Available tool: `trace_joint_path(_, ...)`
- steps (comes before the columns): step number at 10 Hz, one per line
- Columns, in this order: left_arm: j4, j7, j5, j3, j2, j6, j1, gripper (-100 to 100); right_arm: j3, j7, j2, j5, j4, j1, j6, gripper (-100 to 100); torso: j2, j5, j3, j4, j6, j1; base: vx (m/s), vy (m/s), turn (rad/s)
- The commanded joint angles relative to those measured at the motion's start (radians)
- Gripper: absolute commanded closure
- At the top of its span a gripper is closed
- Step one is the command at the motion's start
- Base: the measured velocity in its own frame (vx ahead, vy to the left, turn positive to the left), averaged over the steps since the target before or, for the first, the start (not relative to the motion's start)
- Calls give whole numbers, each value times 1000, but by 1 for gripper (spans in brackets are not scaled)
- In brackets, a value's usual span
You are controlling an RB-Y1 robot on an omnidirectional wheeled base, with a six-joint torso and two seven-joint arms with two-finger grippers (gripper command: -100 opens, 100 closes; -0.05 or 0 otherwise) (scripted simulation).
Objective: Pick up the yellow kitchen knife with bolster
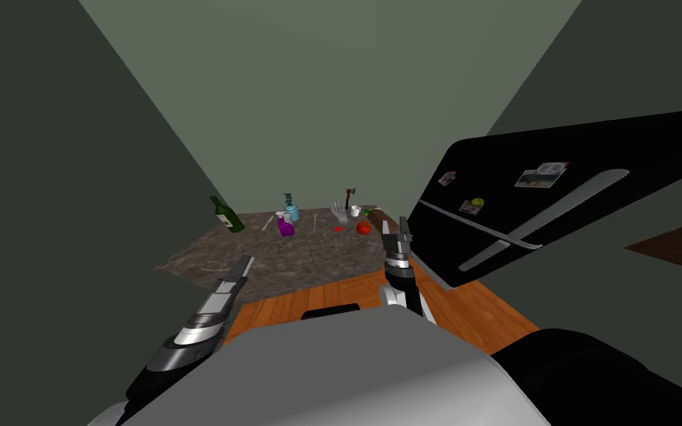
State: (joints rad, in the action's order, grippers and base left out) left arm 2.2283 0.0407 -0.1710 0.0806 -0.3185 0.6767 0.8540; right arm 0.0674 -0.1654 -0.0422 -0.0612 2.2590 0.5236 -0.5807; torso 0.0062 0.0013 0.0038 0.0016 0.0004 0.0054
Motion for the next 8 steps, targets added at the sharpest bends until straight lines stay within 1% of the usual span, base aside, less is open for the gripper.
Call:
trace_joint_path(1, -16, 14, -11, 16, -16, 17, 39, -100, 0, 0, 0, 0, 0, 0, 0, 0, 0, 0, 0, 0, 0, 0, -86, 30, -118)
trace_joint_path(2, -41, 42, -39, 43, -47, 34, 76, -100, 0, 0, 0, 0, 0, 0, 0, 0, -1, 0, -1, 0, -1, -1, -97, 27, -259)
trace_joint_path(3, -41, 42, -39, 43, -47, 34, 91, -100, 0, 0, 0, 0, 0, 0, 0, 0, -1, 0, 0, 0, 0, -1, -78, 36, -126)
trace_joint_path(5, -96, 105, -103, 101, -109, 65, 166, -100, 0, 0, 0, 0, 0, 0, 0, 0, -2, 0, -1, 0, 0, -1, -83, 26, -356)
trace_joint_path(6, -96, 108, -103, 101, -109, 65, 195, -100, 0, 0, 0, 0, 0, 0, 0, 0, -1, 0, -1, 0, 0, 0, -78, 25, -132)
trace_joint_path(7, -126, 145, -138, 131, -140, 80, 246, -100, 0, 0, 0, 0, 0, 0, 0, 0, -2, 0, -1, 0, -1, -1, -68, 8, -348)
trace_joint_path(8, -126, 145, -138, 131, -140, 80, 246, -100, 0, 0, 0, 0, 0, 0, 0, 0, -3, 0, -2, -1, 0, -1, -48, 11, -138)
